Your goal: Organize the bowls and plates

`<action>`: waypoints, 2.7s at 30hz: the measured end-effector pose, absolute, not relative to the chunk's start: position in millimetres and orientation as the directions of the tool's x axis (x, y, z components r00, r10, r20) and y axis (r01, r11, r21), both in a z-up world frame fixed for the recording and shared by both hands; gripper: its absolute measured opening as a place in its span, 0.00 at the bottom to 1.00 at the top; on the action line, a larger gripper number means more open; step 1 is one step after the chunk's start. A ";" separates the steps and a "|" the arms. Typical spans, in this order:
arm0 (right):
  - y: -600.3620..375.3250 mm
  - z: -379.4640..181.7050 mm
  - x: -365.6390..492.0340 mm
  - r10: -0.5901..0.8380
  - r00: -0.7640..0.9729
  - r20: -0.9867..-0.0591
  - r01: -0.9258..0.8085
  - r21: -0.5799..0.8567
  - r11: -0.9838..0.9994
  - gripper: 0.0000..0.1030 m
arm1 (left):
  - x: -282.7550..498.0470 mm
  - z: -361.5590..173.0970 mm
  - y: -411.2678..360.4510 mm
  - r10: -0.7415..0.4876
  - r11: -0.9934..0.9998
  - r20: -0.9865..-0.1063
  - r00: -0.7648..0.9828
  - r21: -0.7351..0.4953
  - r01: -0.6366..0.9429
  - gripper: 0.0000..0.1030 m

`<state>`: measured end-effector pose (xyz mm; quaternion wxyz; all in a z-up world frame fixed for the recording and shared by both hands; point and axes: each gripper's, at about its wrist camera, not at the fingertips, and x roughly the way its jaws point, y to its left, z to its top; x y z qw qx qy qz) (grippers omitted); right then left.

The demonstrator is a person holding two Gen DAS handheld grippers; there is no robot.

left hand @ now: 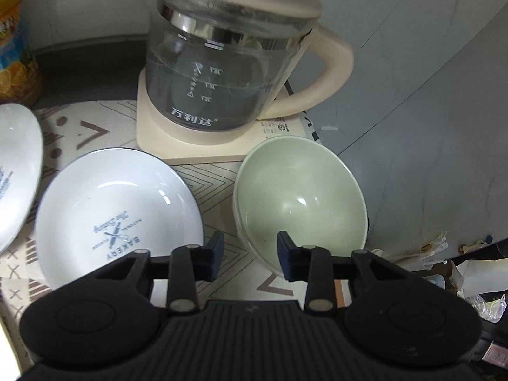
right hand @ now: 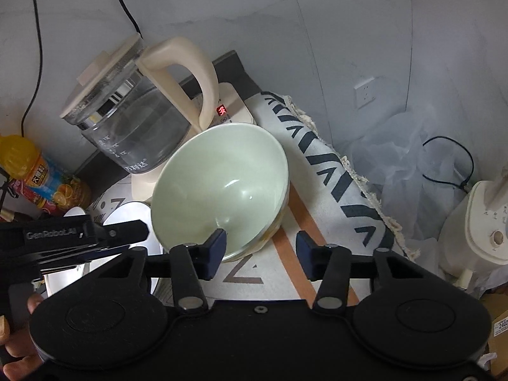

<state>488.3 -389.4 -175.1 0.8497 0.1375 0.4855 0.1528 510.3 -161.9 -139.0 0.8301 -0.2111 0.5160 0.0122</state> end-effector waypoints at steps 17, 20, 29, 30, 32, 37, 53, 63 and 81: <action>-384.7 -206.8 522.9 0.426 0.409 -0.807 -0.058 0.443 0.895 0.25 | 544.4 -170.4 -168.5 -0.183 0.909 -0.887 0.425 -0.317 -0.271 0.18; -385.1 -213.1 523.9 0.426 0.410 -0.807 -0.048 0.447 0.893 0.24 | 546.7 -178.3 -168.3 -0.177 0.902 -0.894 0.413 -0.315 -0.296 0.11; -391.9 -195.3 514.1 0.428 0.447 -0.785 -0.085 0.439 0.894 0.23 | 529.8 -166.1 -166.2 -0.198 0.887 -0.882 0.428 -0.347 -0.304 0.09; -392.4 -192.6 512.2 0.427 0.451 -0.783 -0.090 0.436 0.895 0.23 | 526.7 -163.1 -167.1 -0.195 0.887 -0.880 0.434 -0.347 -0.304 0.09; -393.1 -187.7 508.3 0.428 0.460 -0.778 -0.100 0.434 0.895 0.23 | 521.0 -155.7 -169.0 -0.187 0.889 -0.874 0.448 -0.345 -0.302 0.09; -396.2 -172.8 491.9 0.443 0.483 -0.755 -0.128 0.440 0.889 0.23 | 500.7 -134.3 -172.9 -0.170 0.888 -0.857 0.486 -0.347 -0.302 0.09; -404.3 -137.9 439.8 0.499 0.518 -0.695 -0.227 0.450 0.864 0.23 | 438.3 -87.3 -175.4 -0.118 0.882 -0.820 0.560 -0.346 -0.320 0.09; -399.0 -121.3 412.0 0.543 0.512 -0.666 -0.298 0.455 0.839 0.23 | 397.7 -68.1 -166.1 -0.086 0.862 -0.818 0.569 -0.347 -0.370 0.09; -371.5 -115.3 372.7 0.549 0.509 -0.663 -0.315 0.450 0.836 0.23 | 351.3 -65.5 -131.7 -0.117 0.854 -0.820 0.560 -0.371 -0.365 0.10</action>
